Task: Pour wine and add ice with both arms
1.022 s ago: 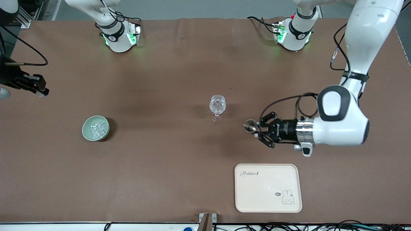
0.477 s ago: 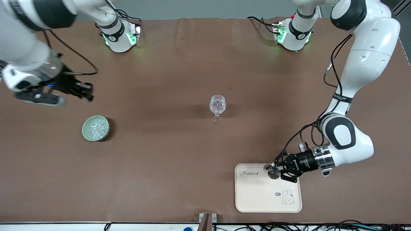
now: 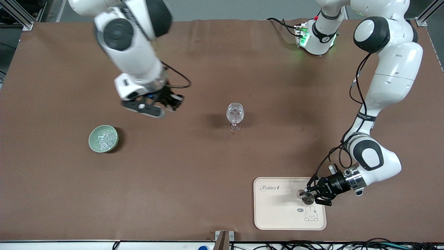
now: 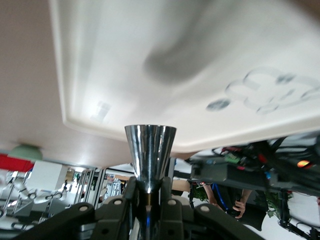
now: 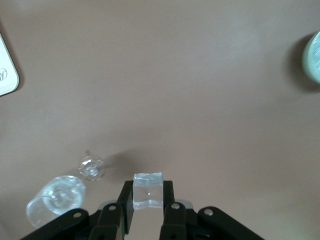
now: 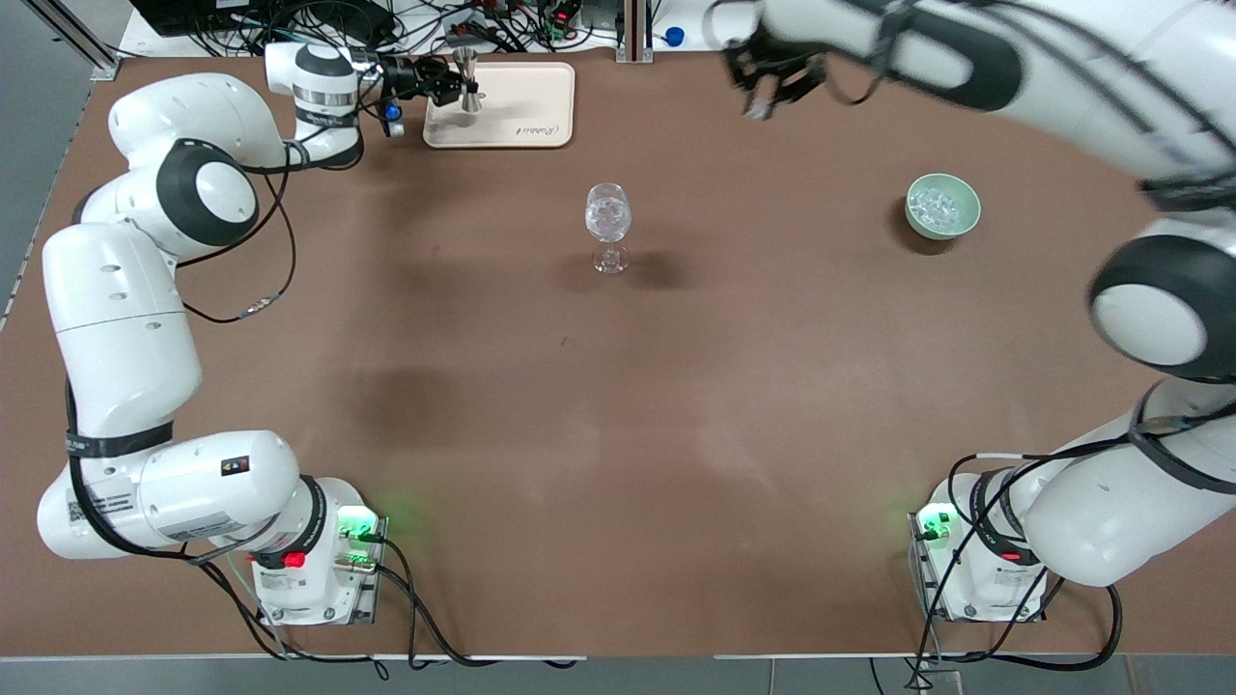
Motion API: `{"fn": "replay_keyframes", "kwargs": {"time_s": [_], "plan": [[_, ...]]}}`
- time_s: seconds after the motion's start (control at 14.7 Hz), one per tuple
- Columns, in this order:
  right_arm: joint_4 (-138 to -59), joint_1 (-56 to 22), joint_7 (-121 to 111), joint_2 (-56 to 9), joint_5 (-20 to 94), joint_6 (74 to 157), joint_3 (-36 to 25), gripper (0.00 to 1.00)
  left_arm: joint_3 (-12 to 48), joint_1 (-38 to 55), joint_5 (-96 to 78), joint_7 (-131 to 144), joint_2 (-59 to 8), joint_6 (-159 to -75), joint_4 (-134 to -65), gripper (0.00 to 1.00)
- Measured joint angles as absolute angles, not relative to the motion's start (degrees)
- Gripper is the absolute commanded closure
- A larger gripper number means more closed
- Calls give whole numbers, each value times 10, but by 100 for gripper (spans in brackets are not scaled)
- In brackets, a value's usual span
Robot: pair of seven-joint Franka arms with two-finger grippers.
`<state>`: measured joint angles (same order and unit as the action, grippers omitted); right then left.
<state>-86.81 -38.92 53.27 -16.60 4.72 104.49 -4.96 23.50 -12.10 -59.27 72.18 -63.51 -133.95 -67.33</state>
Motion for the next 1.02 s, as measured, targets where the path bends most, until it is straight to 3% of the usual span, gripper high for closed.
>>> {"fn": "replay_keyframes", "kwargs": {"time_s": [0.27, 0.61, 1.02], "plan": [[-813, -456, 632, -250, 47, 1094, -50, 92, 235, -124, -595, 696, -672, -1346, -641, 95], [-793, -501, 695, -293, 47, 1143, -51, 92, 236, -122, -620, 687, -685, -1346, -627, 93], [-764, -526, 726, -338, 47, 1146, -51, 92, 237, -121, -620, 684, -686, -1346, -627, 49]]}}
